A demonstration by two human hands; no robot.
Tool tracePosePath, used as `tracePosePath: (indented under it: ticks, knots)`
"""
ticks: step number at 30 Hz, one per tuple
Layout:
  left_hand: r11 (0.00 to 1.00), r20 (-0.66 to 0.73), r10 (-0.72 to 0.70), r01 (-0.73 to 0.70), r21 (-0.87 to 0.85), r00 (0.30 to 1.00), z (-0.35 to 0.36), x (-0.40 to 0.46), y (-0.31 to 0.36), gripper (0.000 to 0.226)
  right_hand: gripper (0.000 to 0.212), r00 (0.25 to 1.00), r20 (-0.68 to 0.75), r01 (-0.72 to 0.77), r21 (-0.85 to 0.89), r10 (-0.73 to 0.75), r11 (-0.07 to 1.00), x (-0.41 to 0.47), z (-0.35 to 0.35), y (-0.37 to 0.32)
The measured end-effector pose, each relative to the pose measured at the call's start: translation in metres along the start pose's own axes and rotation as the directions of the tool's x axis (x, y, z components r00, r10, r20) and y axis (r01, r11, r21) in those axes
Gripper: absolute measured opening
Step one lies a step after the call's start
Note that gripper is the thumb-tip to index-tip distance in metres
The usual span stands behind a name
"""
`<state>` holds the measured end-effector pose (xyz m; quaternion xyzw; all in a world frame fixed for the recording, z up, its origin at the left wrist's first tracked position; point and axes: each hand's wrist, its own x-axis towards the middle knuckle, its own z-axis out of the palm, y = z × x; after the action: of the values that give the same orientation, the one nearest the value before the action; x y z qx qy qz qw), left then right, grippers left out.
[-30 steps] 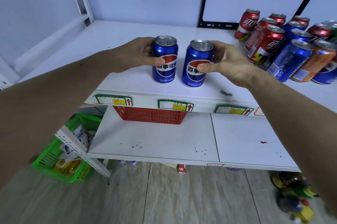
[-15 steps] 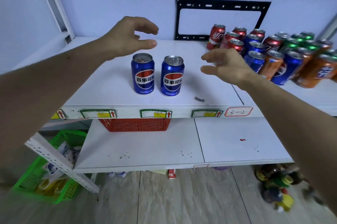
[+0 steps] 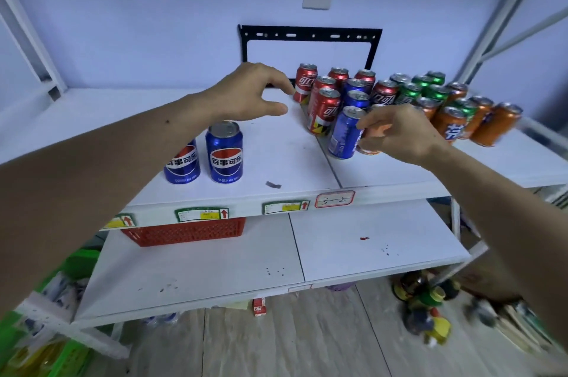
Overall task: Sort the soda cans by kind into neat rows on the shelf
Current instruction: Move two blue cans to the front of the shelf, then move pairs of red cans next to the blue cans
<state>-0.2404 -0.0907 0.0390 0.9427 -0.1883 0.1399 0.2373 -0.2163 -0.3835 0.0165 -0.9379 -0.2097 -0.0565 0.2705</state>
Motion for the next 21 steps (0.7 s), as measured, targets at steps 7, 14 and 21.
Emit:
tracePosePath:
  ticks: [7, 14, 21]
  knots:
    - [0.997, 0.011, -0.075, 0.076, -0.032, 0.997, 0.038, 0.047, 0.018, 0.035, 0.025, 0.998, 0.032, 0.054, -0.046, -0.053, 0.997, 0.027, -0.035, 0.034]
    - [0.983, 0.058, -0.16, 0.164, -0.077, 0.985, 0.049, 0.095, -0.004, 0.044, 0.028, 0.992, 0.05, 0.114, -0.008, -0.113, 0.993, 0.087, -0.034, 0.046]
    - [0.96, 0.178, -0.219, 0.244, -0.135, 0.959, 0.058, 0.169, -0.046, 0.05, 0.032, 0.984, 0.124, 0.127, 0.006, -0.127, 0.992, 0.162, -0.014, 0.058]
